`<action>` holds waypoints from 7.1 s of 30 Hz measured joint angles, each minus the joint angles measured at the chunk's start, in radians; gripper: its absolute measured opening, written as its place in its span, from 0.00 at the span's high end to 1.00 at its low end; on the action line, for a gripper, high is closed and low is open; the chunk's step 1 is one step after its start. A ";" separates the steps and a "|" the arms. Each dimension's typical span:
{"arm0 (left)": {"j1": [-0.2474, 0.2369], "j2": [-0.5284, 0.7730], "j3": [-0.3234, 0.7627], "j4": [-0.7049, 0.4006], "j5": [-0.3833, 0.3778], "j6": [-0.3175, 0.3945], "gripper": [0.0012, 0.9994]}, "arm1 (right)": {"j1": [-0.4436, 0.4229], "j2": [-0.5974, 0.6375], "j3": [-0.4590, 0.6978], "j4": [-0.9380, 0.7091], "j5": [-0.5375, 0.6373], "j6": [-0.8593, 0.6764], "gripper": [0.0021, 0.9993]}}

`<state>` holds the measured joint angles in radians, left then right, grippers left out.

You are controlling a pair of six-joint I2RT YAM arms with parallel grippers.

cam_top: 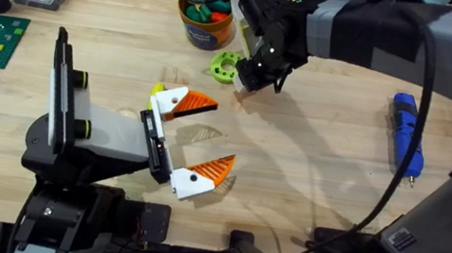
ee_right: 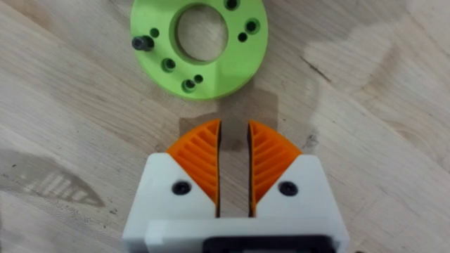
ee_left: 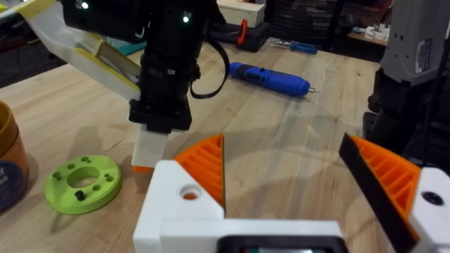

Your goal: Pick up the gripper from the table and insert it into the empty holder that is missing its gripper. Then pick up a screw, insert it into the mounting hole, and use the screwdriver to tighten it. Finally, clean up the table by picking up the vegetable and placing it into the bucket.

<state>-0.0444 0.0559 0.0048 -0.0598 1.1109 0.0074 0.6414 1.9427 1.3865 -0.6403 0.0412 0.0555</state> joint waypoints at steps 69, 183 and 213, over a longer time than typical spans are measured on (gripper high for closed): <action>0.000 0.000 0.000 -0.026 -0.004 0.000 0.01 | 0.014 -0.547 -0.552 0.511 -0.055 0.010 0.00; 0.000 0.000 0.000 -0.026 -0.012 0.000 0.01 | 0.089 0.003 -0.030 0.371 -0.113 -0.116 0.66; 0.000 0.000 0.000 -0.026 -0.012 0.000 0.01 | 0.108 0.039 -0.029 0.369 -0.059 -0.158 0.66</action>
<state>-0.0444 0.0559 0.0048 -0.0860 1.0988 0.0076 0.7498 1.9820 1.3571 -0.2715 -0.0178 -0.1022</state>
